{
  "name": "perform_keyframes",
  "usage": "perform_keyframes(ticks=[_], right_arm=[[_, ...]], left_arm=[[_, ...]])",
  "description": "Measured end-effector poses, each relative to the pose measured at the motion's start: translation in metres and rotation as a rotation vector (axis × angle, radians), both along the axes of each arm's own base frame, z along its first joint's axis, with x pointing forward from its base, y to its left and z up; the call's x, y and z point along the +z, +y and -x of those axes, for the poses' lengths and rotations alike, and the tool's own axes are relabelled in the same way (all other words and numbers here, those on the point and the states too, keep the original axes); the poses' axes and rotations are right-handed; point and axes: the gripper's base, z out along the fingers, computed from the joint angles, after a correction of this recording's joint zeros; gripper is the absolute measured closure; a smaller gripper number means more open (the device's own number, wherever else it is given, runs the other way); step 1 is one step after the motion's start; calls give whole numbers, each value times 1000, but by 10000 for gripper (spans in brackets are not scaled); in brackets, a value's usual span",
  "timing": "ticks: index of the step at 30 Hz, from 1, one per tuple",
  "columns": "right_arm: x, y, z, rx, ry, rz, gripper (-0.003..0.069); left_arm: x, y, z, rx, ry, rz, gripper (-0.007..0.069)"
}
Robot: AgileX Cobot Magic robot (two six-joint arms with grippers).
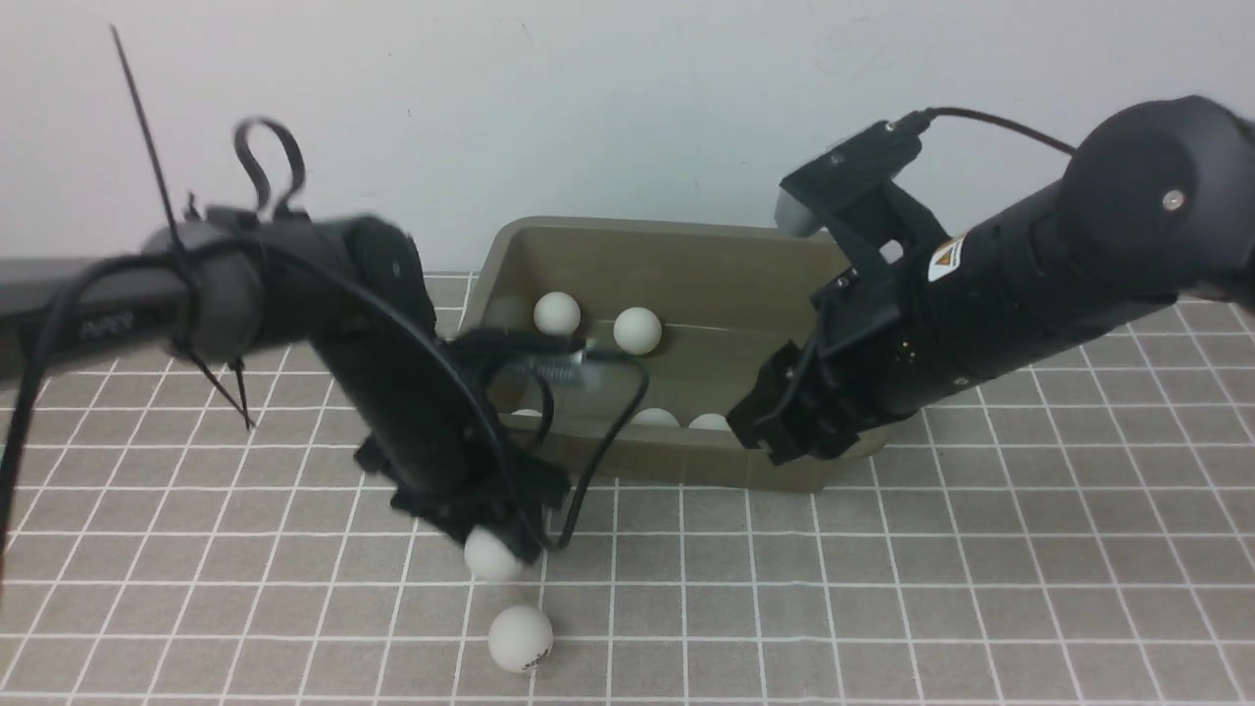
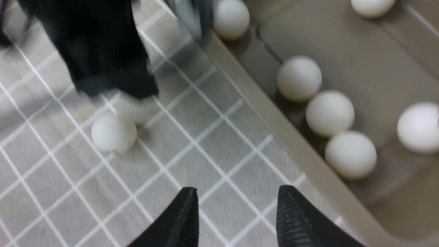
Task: Put the table tennis balls into the box on the grey coffee tablecloth.
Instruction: 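Reach for and grasp a ping pong ball on the table beside the basket, then drop the ball into the bin, then reach for and grasp a ping pong ball on the table beside the basket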
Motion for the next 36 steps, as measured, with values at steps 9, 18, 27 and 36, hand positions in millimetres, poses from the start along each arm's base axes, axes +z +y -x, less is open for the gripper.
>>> perform_keyframes(ticks=[9, 18, 27, 36], right_arm=[[64, -107, 23, -348, -117, 129, 627], [148, -170, 156, -631, -446, -15, 672], [122, -173, 275, -692, -1069, -288, 672], [61, -178, 274, -747, -1304, -474, 672]], left_arm=[[121, -10, -30, -15, -445, 127, 272], [67, -22, -71, 27, -353, 90, 165], [113, -7, -48, 28, -278, -31, 382], [103, 21, 44, 38, -209, -62, 629]])
